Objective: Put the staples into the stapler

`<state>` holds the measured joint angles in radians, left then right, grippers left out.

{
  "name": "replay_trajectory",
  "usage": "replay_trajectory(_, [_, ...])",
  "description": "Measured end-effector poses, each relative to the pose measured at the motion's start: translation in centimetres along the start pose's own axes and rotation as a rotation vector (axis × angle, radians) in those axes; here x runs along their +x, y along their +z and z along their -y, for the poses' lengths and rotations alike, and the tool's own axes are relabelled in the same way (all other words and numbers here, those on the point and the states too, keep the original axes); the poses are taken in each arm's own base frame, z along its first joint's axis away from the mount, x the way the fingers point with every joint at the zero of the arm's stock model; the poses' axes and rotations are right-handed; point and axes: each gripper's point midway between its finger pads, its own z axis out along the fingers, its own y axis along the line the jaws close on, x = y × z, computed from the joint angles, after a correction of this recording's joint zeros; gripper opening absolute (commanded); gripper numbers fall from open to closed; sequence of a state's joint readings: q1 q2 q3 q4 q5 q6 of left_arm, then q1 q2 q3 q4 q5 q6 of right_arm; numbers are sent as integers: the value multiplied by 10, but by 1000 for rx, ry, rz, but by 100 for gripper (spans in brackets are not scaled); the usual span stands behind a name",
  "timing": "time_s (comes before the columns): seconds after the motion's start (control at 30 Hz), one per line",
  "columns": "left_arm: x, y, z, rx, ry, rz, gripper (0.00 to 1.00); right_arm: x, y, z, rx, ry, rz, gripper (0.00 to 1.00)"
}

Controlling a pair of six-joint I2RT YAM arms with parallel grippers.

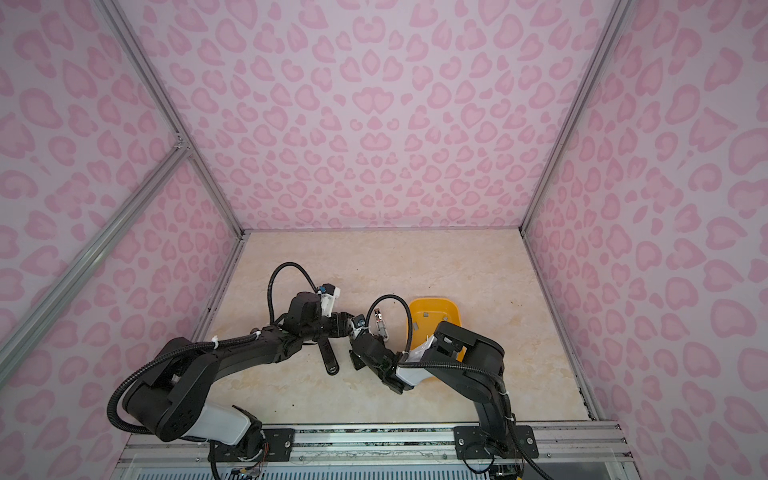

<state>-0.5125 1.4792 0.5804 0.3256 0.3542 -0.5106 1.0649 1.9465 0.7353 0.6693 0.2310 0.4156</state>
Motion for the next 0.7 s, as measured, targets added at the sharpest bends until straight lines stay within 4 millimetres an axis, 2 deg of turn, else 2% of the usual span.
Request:
replay_trajectory(0.17, [-3, -6, 4, 4, 53, 25, 63, 0, -3, 3, 5, 10, 5, 10])
replay_trajectory(0.33, [-5, -6, 13, 37, 93, 41, 52, 1, -3, 4, 4, 11, 5, 12])
replay_trajectory(0.57, [-6, -5, 17, 48, 120, 55, 48, 0, -3, 4, 1, 18, 7, 12])
replay_trajectory(0.7, [-6, -4, 19, 60, 136, 58, 39, 0, -3, 4, 0, 23, 7, 11])
